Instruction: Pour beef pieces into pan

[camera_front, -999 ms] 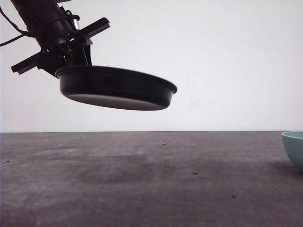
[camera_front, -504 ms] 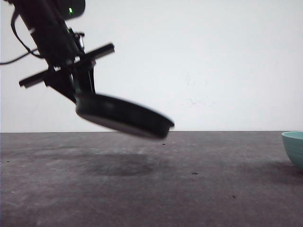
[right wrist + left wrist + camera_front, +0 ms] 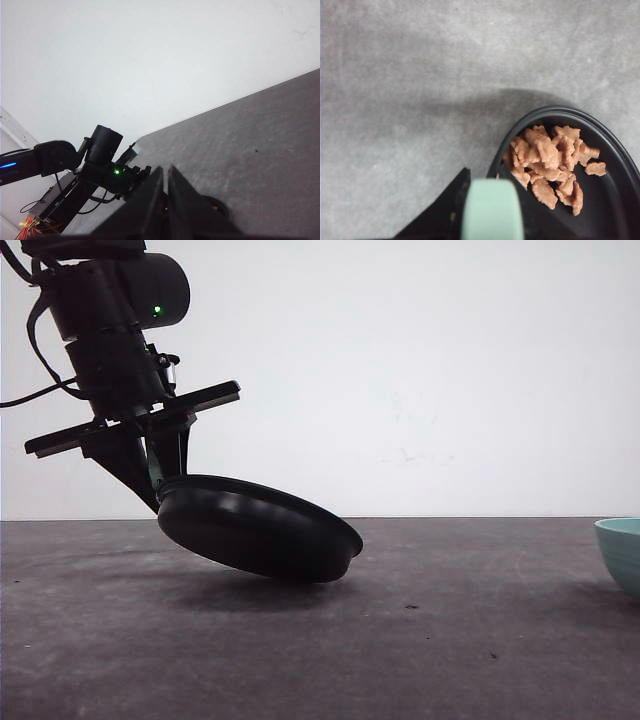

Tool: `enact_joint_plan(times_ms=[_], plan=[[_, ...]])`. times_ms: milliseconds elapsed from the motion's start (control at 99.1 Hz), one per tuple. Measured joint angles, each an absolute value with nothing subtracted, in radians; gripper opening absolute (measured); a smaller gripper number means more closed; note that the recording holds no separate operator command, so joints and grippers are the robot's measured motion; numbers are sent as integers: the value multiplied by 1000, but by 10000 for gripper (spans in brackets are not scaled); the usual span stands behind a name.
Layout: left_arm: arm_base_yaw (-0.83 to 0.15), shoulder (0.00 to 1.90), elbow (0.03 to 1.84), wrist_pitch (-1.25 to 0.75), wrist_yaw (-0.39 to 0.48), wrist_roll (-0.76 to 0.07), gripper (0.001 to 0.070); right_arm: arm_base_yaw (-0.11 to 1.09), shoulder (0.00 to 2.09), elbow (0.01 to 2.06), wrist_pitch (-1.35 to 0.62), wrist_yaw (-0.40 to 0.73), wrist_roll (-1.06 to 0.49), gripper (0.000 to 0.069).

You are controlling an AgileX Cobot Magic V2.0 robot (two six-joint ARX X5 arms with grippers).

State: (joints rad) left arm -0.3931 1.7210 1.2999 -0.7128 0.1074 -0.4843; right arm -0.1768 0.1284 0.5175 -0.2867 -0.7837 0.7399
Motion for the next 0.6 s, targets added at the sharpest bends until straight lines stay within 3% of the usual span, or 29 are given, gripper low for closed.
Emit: enact_joint_plan(times_ms=[121,303,484,595], plan=[[-393,1721,1303,-755,103,-482,73,-177,128,517,-287,-782,741,14],[-392,1721,1302,-813,96,-472,271,-177,128,517,-287,-782,741,14],[-392,1721,1302,-846,94,-470,370,-177,128,517,-287,-783,741,14],[-392,1721,1303,-873,46,-470,563,-177,128,517,-287,-783,741,14]])
